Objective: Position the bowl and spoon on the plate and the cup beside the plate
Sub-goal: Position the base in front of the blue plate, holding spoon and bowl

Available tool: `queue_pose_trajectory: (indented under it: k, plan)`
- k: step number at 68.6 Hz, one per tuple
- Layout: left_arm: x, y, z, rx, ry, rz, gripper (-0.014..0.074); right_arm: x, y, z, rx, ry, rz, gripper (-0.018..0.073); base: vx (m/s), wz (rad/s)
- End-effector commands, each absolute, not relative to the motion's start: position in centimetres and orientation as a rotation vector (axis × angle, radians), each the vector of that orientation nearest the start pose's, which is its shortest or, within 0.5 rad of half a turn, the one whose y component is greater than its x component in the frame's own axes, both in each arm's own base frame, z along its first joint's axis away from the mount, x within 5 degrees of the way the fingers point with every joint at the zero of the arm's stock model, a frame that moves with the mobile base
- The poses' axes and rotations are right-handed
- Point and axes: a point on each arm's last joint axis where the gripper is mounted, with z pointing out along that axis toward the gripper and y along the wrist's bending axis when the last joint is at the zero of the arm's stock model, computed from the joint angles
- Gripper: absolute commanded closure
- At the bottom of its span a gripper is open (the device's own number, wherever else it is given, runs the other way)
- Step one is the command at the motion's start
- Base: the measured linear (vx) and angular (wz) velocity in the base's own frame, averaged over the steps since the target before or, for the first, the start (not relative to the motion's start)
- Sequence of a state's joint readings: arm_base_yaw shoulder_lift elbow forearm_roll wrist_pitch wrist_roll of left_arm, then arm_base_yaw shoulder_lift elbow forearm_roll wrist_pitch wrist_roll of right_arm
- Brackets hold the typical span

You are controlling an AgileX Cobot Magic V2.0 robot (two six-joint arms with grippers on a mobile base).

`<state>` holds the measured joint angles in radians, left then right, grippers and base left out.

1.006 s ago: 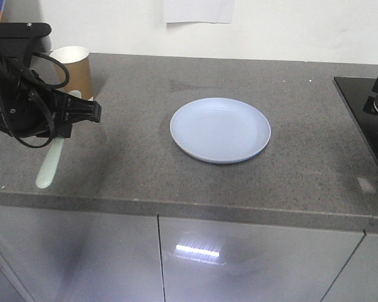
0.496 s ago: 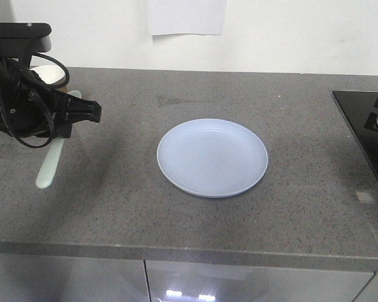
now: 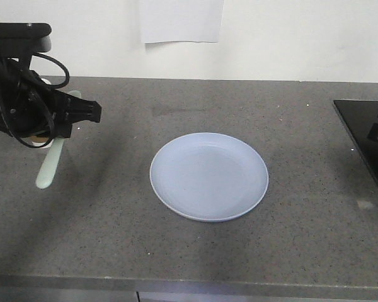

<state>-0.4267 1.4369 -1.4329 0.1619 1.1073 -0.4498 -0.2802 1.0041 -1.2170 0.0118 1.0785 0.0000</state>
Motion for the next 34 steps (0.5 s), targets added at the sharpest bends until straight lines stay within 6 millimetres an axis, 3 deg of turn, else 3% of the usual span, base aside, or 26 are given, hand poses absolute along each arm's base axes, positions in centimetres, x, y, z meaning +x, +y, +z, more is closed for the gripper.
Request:
queue_pose_trajectory:
  k: [1,34]
  plan:
    - [26.88,-10.92,39.43,0.012,2.481,-0.159,0.0603,17.16,-4.99,42.76,0.311,2.229,-0.15,0.0565,0.08,-0.02]
    - [26.89,-10.92,39.43,0.012,2.481,-0.159,0.0603,17.16,-4.99,42.76,0.311,2.229,-0.15,0.0565,0.06,0.01]
